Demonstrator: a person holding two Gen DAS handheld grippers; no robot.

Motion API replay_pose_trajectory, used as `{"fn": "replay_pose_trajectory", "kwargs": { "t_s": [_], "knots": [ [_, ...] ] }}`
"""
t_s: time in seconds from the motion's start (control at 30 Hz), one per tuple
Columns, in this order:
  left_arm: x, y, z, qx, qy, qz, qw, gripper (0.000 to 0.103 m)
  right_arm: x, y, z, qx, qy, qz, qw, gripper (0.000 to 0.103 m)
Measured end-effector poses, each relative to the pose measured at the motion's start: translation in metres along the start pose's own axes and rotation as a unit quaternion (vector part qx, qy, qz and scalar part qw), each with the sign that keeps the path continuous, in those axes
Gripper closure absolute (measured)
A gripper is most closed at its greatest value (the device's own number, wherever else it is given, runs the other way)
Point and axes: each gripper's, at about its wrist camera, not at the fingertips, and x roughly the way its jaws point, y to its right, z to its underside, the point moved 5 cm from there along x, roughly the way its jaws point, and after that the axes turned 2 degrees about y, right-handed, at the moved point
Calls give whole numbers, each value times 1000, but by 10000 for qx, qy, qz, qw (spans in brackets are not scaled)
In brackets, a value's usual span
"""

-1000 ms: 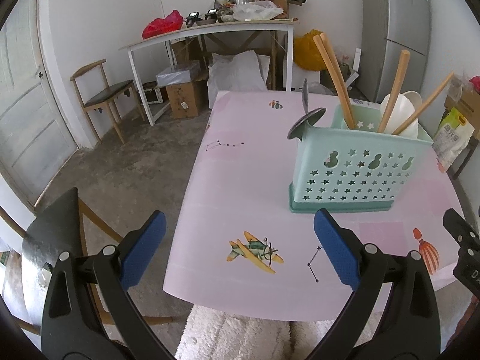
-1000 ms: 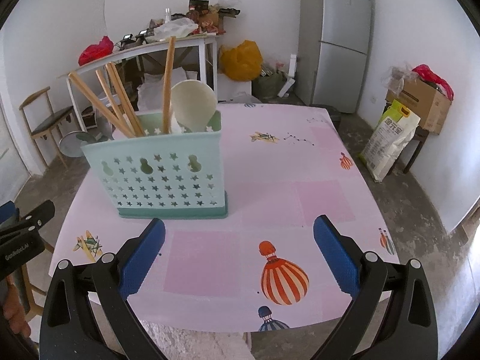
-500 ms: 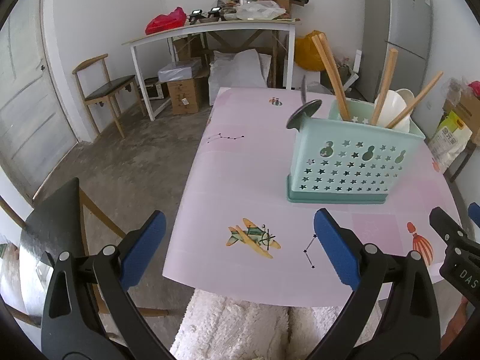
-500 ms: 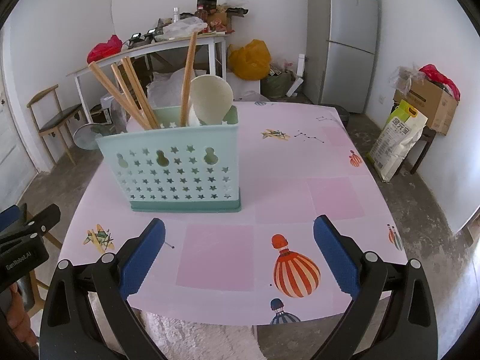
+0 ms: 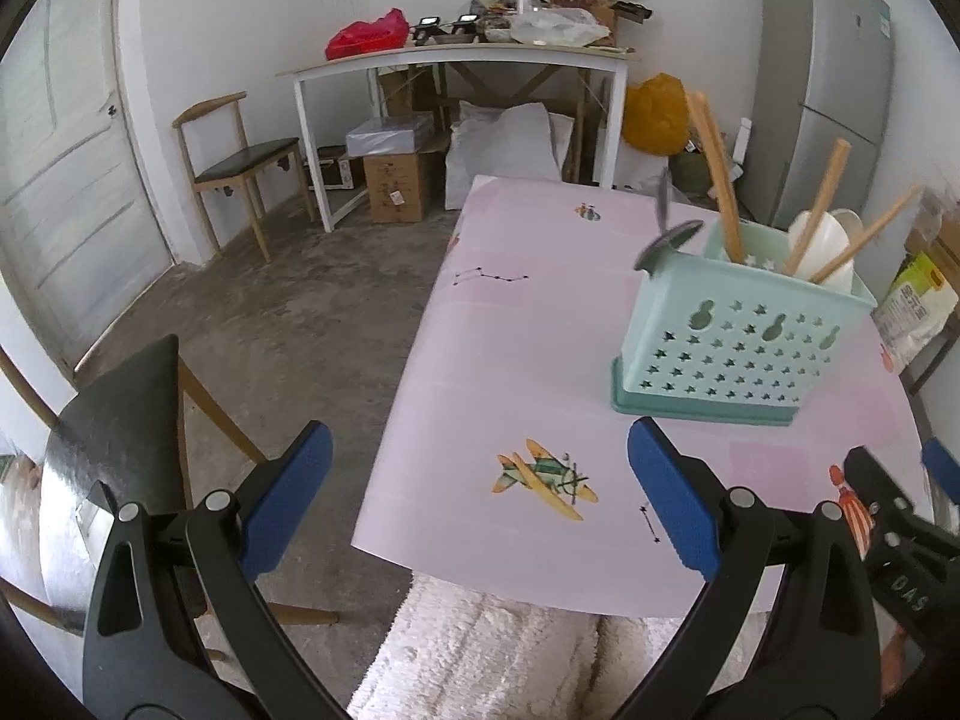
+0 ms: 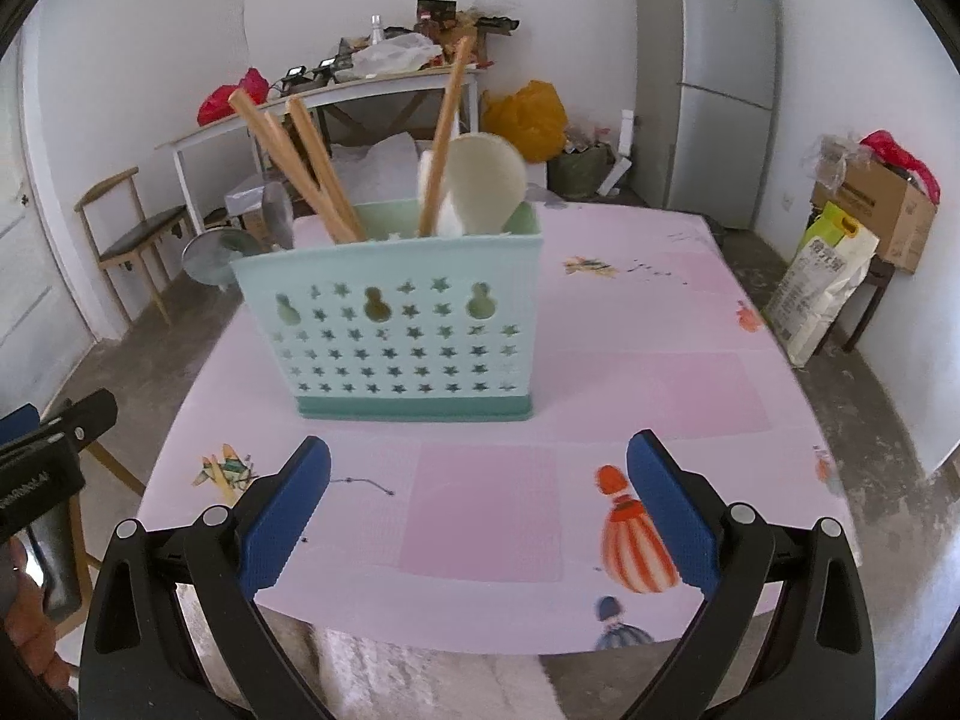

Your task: Organize utensils

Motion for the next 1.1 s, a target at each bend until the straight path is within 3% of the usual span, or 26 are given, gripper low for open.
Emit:
{"fn": "replay_pose_trajectory", "kwargs": {
  "t_s": [0.37, 0.73, 0.97, 1.1],
  "knots": [
    [-5, -30, -5, -197, 224, -313, 9991, 8, 35, -47, 5, -214, 193, -256, 9993, 7],
    [-8, -40, -6, -251, 215, -298, 9990, 8, 55, -74, 27, 4, 180, -29, 9998, 7],
    [-13, -47, -3, -387, 237, -324, 9984, 8, 52, -86, 42, 59, 543, 276, 9981, 7],
    [-14, -51, 0, -404, 277, -359, 9982, 8, 54, -102, 56, -101, 618, 208, 9978, 7]
  ]
}}
